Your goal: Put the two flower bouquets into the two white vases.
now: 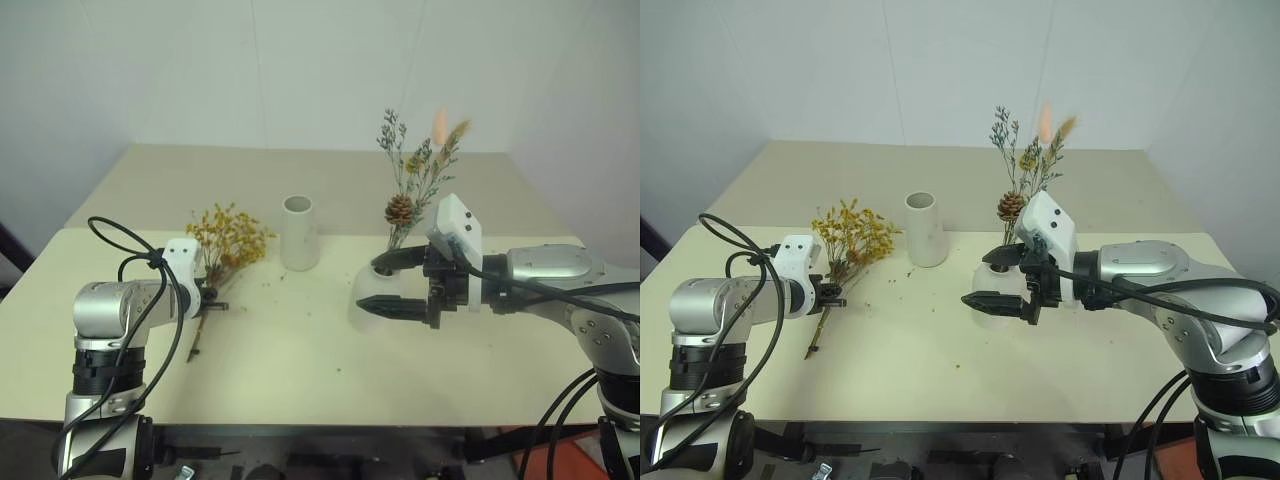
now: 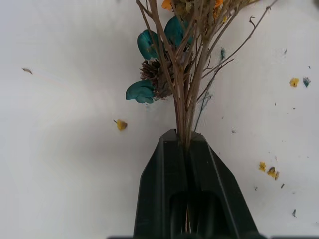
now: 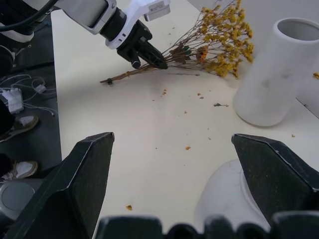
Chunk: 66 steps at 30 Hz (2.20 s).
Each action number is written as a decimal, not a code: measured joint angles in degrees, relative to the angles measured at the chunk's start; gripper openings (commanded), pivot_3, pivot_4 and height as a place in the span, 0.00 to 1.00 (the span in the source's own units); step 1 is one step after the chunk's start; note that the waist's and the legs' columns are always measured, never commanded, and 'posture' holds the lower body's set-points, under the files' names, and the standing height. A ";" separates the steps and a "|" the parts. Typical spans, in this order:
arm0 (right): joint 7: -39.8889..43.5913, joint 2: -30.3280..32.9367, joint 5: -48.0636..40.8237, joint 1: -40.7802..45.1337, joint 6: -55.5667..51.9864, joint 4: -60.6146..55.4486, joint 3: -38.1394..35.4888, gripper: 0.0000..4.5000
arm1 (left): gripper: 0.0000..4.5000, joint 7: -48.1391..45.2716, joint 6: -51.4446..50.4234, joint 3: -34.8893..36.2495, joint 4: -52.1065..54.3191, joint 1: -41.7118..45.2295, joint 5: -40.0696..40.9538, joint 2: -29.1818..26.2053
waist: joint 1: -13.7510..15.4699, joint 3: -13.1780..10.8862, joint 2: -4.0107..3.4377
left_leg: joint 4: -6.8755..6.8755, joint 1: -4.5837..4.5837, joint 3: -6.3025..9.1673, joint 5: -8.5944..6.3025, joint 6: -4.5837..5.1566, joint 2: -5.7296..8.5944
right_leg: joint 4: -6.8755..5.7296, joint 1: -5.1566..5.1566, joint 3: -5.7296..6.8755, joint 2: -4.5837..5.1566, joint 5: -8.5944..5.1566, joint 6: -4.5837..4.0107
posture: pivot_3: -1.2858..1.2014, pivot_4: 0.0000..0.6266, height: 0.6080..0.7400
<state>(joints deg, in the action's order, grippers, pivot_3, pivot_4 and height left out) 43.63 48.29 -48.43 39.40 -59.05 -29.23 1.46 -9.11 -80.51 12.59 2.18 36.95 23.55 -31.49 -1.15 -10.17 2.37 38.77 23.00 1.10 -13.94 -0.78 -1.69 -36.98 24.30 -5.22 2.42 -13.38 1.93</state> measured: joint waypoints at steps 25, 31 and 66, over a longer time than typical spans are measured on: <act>-11.52 -8.19 8.31 -11.50 10.77 -11.02 -2.74 1.00 | 0.01 -39.82 85.03 20.30 -65.29 36.16 6.15 5.46 | 0.31 0.01 0.03 | 0.10 0.35 0.24 0.03 -0.01 0.11 | 0.24 -0.01 0.36 0.10 0.06 0.05 | 0.52 0.24 1.00; -17.90 -12.63 12.10 -13.41 11.02 -14.00 -0.13 1.00 | 0.01 -44.40 87.86 21.28 -75.45 41.26 6.06 8.99 | -0.07 0.01 0.03 | 0.10 0.37 0.30 0.03 -0.01 0.10 | 0.19 0.02 0.38 0.08 0.06 0.05 | 0.52 0.24 1.00; -35.39 -8.29 0.53 -22.40 1.54 -28.95 -7.73 1.00 | 0.01 -43.66 94.39 18.62 -79.38 40.16 -3.23 17.41 | 0.11 0.01 0.03 | 0.11 0.31 0.33 0.03 -0.01 0.11 | 0.13 -0.03 0.38 0.07 0.06 0.05 | 0.52 0.24 1.00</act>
<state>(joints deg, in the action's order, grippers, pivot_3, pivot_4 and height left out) 8.24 40.00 -47.91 17.00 -57.51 -58.18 -6.27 -52.77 13.88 31.21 -77.20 77.11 20.31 -14.08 -1.04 -10.16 2.41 38.88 23.31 1.42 -13.91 -0.79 -1.59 -36.85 24.26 -4.83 2.49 -13.32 1.99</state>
